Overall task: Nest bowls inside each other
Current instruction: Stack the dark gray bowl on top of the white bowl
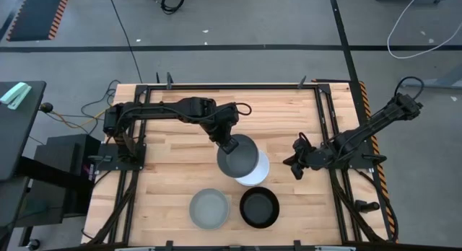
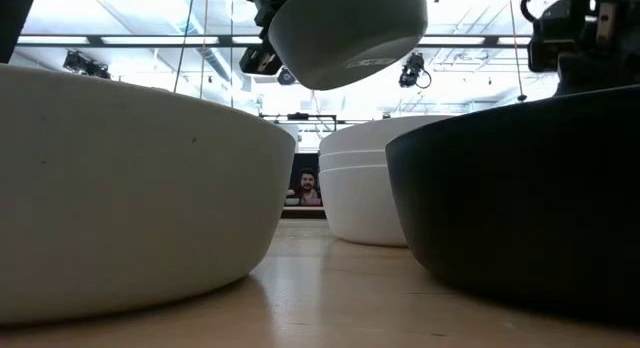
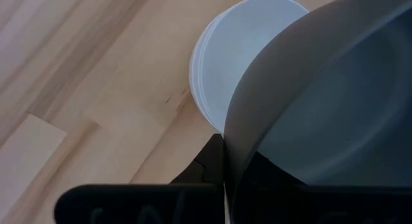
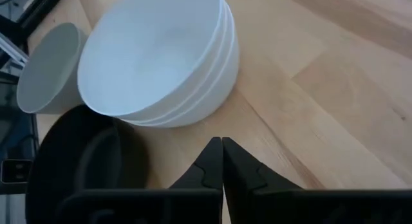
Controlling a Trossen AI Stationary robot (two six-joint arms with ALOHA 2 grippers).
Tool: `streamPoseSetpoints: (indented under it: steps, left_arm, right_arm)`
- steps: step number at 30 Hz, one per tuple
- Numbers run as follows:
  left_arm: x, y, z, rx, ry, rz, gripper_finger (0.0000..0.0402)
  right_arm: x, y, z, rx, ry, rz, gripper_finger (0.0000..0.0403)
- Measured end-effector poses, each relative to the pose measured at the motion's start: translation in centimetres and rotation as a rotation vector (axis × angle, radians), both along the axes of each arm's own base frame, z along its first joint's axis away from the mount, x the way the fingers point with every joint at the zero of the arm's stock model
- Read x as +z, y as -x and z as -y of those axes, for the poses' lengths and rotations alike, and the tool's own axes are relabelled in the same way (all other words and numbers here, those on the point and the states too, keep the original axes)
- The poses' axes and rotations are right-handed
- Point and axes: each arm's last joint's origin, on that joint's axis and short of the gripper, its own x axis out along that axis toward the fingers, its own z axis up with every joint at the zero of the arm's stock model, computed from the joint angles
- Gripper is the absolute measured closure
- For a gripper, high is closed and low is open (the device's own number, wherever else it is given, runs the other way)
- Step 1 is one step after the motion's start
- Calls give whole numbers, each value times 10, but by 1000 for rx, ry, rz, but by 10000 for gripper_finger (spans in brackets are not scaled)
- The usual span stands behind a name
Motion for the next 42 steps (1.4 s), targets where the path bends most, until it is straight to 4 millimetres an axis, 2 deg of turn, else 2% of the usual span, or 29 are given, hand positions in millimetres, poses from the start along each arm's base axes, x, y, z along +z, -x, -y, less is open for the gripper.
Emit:
streamPoseSetpoints:
  steps: [10,19,28,34,42]
  left_arm:
    - [0,0,-1,-10,-7,3,393]
    - [0,1,-1,-10,-6,-4,393]
    - [0,2,-1,-11,-6,-10,393]
    - [0,2,-1,-13,-6,-12,393]
    - [-2,6,-1,-12,-2,-58,393]
  right_arm:
    - [-20,-6,-3,-3,-59,79,400]
    - [-43,-31,-11,14,-54,42,401]
    - [-55,-55,0,21,-81,60,401]
    - [-50,-77,12,55,-60,49,401]
    - [-33,-118,32,115,-31,87,401]
